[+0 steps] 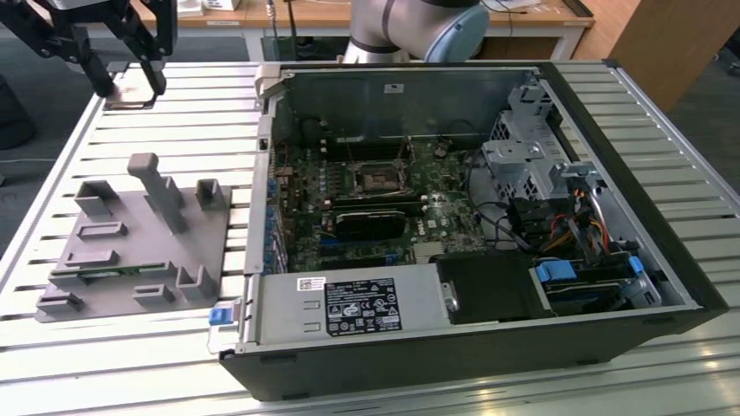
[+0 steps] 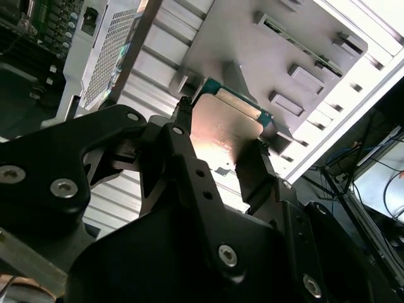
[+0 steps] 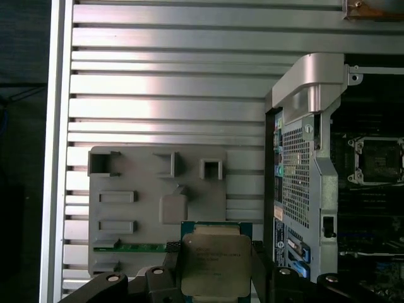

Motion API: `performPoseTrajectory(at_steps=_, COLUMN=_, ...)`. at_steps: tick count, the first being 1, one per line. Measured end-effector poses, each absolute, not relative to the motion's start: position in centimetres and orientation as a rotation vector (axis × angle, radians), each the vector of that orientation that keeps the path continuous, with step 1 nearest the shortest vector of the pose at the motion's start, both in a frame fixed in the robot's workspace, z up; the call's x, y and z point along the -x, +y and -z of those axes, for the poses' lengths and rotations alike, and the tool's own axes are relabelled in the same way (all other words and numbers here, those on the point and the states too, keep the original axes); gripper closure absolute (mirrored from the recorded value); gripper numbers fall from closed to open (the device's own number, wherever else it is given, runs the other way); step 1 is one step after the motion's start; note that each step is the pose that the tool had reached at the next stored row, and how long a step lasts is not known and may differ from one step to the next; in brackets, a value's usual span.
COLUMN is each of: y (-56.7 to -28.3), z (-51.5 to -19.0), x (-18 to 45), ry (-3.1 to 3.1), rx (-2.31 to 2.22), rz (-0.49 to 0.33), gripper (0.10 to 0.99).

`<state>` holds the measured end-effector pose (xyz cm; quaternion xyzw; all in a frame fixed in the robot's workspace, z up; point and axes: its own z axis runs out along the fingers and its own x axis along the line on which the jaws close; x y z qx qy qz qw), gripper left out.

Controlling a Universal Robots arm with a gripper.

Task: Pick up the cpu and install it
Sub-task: 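Pick up the cpu and move it towards the insertion slot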

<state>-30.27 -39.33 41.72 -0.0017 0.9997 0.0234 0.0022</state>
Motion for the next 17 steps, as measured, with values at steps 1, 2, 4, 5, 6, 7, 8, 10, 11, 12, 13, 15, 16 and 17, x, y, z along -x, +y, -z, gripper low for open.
performPoseTrajectory(at_steps=1, y=-39.3, z=-41.7, x=30.2, ry=3.136, rx=0.005, rz=-0.073, gripper=0.557)
performPoseTrajectory(at_steps=2, y=-39.3, z=-41.7, x=30.0, ry=3.136, rx=0.005, rz=-0.073, gripper=0.557)
performPoseTrajectory(at_steps=4, y=-39.3, z=-41.7, x=29.8, ry=3.136, rx=0.005, rz=-0.073, gripper=0.557)
performPoseTrajectory(at_steps=5, y=-39.3, z=-41.7, x=29.7, ry=3.136, rx=0.005, rz=-0.073, gripper=0.557)
performPoseTrajectory(at_steps=6, y=-39.3, z=-41.7, x=29.6, ry=3.136, rx=0.005, rz=-0.073, gripper=0.557)
performPoseTrajectory(at_steps=7, y=-39.3, z=-41.7, x=29.5, ry=3.136, rx=0.005, rz=-0.073, gripper=0.557)
performPoseTrajectory(at_steps=8, y=-39.3, z=-41.7, x=29.4, ry=3.136, rx=0.005, rz=-0.073, gripper=0.557)
performPoseTrajectory(at_steps=10, y=-39.3, z=-41.7, x=29.2, ry=3.136, rx=0.005, rz=-0.073, gripper=0.557)
performPoseTrajectory(at_steps=11, y=-39.3, z=-41.7, x=29.1, ry=3.136, rx=0.005, rz=-0.073, gripper=0.557)
performPoseTrajectory(at_steps=12, y=-39.3, z=-41.6, x=29.0, ry=3.136, rx=0.005, rz=-0.073, gripper=0.557)
performPoseTrajectory(at_steps=13, y=-39.3, z=-41.6, x=28.9, ry=3.136, rx=0.005, rz=-0.073, gripper=0.557)
performPoseTrajectory(at_steps=15, y=-39.3, z=-41.6, x=28.7, ry=3.136, rx=0.005, rz=-0.073, gripper=0.557)
performPoseTrajectory(at_steps=16, y=-39.3, z=-41.6, x=28.6, ry=3.136, rx=0.004, rz=-0.073, gripper=0.557)
performPoseTrajectory(at_steps=17, y=-39.3, z=-41.6, x=28.5, ry=3.136, rx=0.004, rz=-0.073, gripper=0.557)
